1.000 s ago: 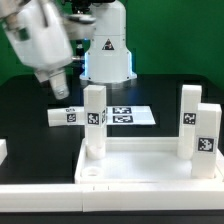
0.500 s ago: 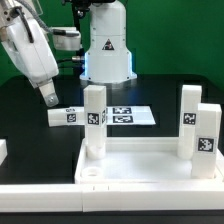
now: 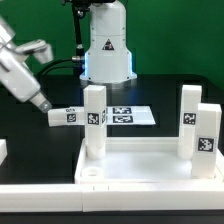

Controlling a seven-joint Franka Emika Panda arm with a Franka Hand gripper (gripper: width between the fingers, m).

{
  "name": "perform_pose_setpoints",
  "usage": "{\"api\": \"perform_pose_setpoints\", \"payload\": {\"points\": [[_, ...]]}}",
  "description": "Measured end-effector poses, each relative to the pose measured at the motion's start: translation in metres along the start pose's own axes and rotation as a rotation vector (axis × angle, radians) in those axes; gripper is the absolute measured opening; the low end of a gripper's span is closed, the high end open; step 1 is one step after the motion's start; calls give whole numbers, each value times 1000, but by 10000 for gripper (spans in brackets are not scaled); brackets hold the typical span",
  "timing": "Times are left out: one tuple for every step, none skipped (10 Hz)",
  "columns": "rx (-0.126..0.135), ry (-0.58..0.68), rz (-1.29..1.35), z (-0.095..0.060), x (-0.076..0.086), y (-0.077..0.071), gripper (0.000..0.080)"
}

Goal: Assemble desk

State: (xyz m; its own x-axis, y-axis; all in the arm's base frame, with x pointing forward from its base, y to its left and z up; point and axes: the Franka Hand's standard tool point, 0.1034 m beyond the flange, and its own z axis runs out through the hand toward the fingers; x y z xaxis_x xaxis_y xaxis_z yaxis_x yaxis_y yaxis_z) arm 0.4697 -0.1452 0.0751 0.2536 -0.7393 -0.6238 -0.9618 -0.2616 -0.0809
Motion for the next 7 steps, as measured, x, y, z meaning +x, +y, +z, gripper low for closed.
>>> {"api": "perform_pose_setpoints", "payload": {"points": [[-12, -77, 9, -1, -2, 3, 649], [-22, -129, 21, -2, 2, 6, 649], [-30, -168, 32, -1, 4, 10, 649], [-28, -230, 56, 2, 4, 17, 649], [-15, -253, 88, 10, 8, 29, 649], [-20, -272, 118, 23, 6, 46, 649], [-23, -283, 136, 28, 5, 53, 649]]}}
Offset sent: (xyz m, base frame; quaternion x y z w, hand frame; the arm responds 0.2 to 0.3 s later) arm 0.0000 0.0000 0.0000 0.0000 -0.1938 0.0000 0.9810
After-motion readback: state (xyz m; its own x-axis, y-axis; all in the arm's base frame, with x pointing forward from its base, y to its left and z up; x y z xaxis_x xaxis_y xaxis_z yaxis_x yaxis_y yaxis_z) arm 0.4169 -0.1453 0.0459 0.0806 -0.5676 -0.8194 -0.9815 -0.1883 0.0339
